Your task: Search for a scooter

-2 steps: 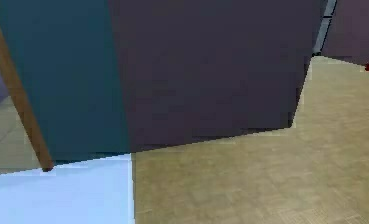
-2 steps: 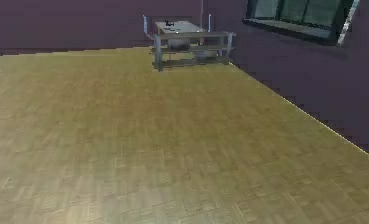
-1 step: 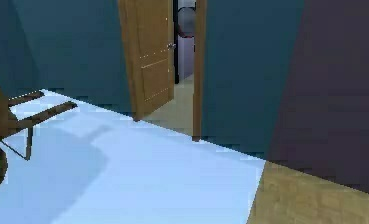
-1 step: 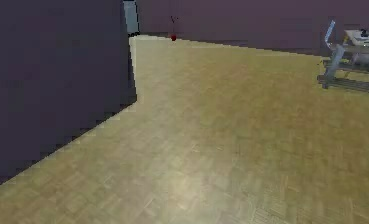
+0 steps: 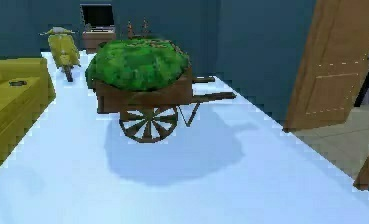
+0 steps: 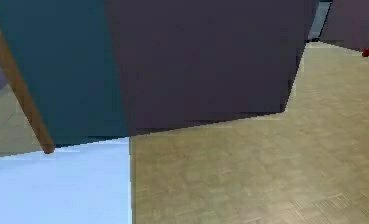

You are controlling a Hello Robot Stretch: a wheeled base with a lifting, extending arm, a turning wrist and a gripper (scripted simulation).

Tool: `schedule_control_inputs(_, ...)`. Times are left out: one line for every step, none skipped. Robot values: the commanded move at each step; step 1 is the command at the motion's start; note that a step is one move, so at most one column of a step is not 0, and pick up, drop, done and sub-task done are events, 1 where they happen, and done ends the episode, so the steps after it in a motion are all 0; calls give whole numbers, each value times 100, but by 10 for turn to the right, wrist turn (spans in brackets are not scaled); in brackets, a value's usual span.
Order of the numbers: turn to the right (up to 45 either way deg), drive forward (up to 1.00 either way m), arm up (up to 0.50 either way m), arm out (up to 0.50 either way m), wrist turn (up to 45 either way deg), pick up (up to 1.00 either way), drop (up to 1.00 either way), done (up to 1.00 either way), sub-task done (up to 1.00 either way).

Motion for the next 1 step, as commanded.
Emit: schedule_control_inputs(-390, 0, 0, 0, 0, 0, 0, 0, 0)
